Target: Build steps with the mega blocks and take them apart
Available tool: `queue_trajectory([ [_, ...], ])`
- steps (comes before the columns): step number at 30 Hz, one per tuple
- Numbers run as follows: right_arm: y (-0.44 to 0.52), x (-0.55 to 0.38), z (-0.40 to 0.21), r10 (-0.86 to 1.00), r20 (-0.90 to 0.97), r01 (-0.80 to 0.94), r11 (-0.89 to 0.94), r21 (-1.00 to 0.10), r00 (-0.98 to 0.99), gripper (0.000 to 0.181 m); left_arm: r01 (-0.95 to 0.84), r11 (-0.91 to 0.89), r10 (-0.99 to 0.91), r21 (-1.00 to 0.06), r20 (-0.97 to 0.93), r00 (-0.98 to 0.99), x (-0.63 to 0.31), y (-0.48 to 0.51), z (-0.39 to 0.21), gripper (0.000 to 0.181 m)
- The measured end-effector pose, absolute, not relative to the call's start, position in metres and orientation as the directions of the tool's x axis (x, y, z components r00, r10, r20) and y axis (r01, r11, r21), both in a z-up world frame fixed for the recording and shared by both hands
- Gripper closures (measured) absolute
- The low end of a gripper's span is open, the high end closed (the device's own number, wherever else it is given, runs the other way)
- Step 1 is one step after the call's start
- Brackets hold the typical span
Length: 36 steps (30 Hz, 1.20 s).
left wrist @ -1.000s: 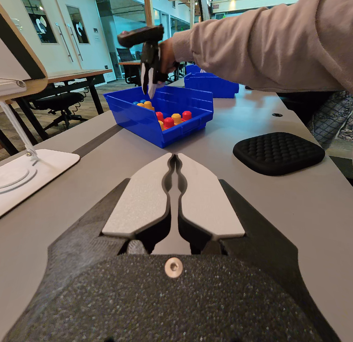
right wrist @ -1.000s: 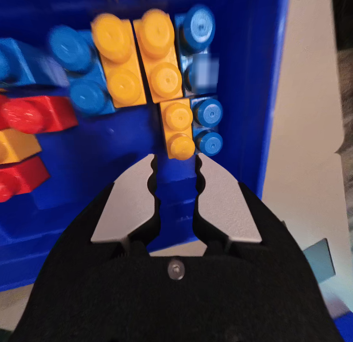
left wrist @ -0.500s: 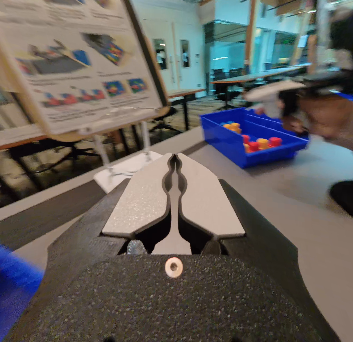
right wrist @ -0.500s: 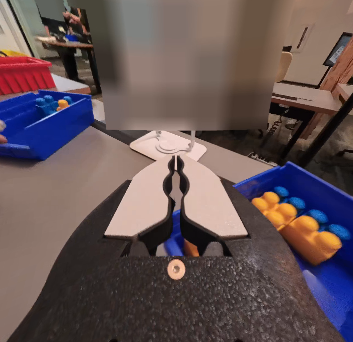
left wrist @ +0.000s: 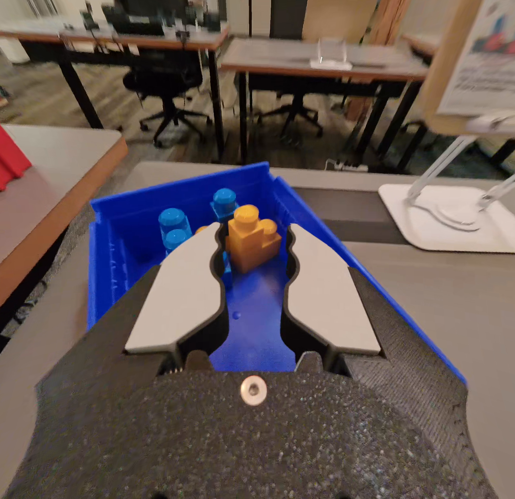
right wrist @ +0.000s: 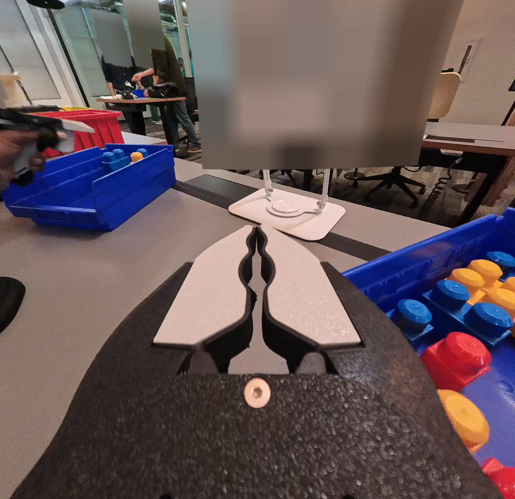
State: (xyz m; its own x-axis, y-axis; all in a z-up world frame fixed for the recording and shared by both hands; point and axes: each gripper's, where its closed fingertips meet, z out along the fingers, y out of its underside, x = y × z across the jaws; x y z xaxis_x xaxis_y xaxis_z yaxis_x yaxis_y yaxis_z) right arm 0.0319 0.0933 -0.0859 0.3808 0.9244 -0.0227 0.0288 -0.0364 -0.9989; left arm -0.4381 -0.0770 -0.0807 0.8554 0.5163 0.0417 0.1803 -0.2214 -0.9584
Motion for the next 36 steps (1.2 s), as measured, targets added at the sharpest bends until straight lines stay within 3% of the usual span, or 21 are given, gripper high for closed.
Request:
queue_trajectory([
  [8,0.095,0.036,-0.092,0.922,-0.028,0.048,-0.051,-0.998,0.385,0.181,0.255,-0.505,0.558,-0.825,-0.086,0.826,-0.469,-0.025,-0.154,0.133],
  [15,0.097,0.045,-0.081,0.915,-0.019,0.000,-0.020,-1.000,0.404,0.181,0.319,-0.489,0.649,-0.812,-0.094,0.755,-0.493,-0.019,-0.174,0.144],
  [20,0.096,0.044,-0.085,0.919,-0.020,0.009,-0.025,-1.000,0.394,0.181,0.292,-0.424,0.676,-0.857,-0.085,0.732,-0.493,-0.035,-0.148,0.144],
  [26,0.091,0.039,-0.087,0.918,0.008,0.038,-0.008,-0.999,0.398,0.181,0.141,-0.256,0.665,-0.956,-0.069,0.743,-0.465,-0.072,-0.073,0.144],
  [30,0.080,0.033,-0.086,0.933,0.026,0.037,0.013,-0.999,0.358,0.179,-0.002,-0.196,0.510,-0.981,-0.104,0.854,-0.391,-0.074,-0.030,0.145],
  [36,0.050,0.012,-0.093,0.960,0.112,0.109,0.086,-0.990,0.257,0.145,-0.117,-0.271,0.059,-0.955,-0.138,0.989,-0.217,-0.039,-0.043,0.145],
])
